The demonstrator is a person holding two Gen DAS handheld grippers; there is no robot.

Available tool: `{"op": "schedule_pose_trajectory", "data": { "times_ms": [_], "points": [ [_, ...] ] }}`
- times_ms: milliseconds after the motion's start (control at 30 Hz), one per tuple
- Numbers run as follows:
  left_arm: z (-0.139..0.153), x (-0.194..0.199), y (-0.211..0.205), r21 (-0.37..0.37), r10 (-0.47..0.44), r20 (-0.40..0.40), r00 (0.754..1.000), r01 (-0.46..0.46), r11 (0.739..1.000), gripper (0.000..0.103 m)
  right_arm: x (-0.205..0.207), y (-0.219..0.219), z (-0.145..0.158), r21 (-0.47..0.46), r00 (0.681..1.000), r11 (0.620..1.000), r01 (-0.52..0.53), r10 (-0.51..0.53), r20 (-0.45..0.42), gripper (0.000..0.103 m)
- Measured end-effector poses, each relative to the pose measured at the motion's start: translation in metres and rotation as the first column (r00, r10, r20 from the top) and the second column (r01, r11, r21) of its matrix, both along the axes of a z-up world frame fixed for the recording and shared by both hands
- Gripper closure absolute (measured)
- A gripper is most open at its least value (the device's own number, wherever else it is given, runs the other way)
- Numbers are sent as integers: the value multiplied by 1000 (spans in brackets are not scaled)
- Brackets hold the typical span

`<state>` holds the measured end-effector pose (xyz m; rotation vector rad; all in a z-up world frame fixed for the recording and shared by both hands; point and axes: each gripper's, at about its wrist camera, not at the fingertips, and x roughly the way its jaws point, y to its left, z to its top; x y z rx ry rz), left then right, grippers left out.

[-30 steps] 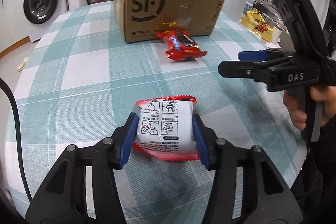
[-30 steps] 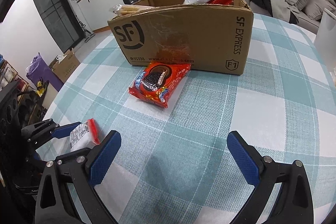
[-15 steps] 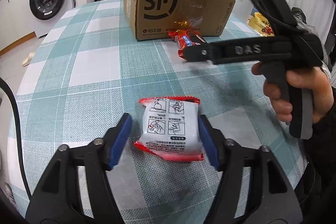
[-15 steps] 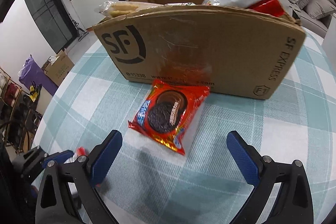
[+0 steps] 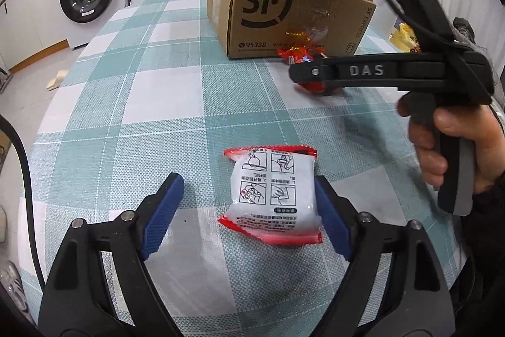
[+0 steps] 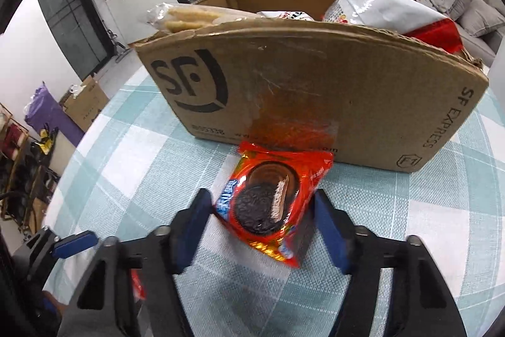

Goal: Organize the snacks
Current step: 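Grasp the white-red packet with the left gripper while the right grasps the red Oreo packet, then lift and carry both held packets over the open cardboard box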

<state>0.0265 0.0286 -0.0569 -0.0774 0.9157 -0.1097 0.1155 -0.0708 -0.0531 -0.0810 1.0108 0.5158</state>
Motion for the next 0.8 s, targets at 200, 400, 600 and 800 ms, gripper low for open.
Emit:
{"op": "schedule_pose_trajectory", "data": {
  "times_ms": [200,400,600,800],
  "points": [
    [-1,1,-4,26,-5,-6,1000,5,1000,20,-17,-21,0,43,1000,999,-29,29,-11,52],
    [-3,3,-6,47,-8,-14,1000,9,999,16,-49,-47,-2,80,999,996,-41,43,-22,52],
    [-5,3,-10,78,-9,-20,1000,11,997,16,-85,-65,-6,88,998,994,-61,61,1,52],
    [-5,3,-11,83,-10,-20,1000,12,996,16,-94,-71,-7,117,998,991,-69,69,4,51]
  ]
}}
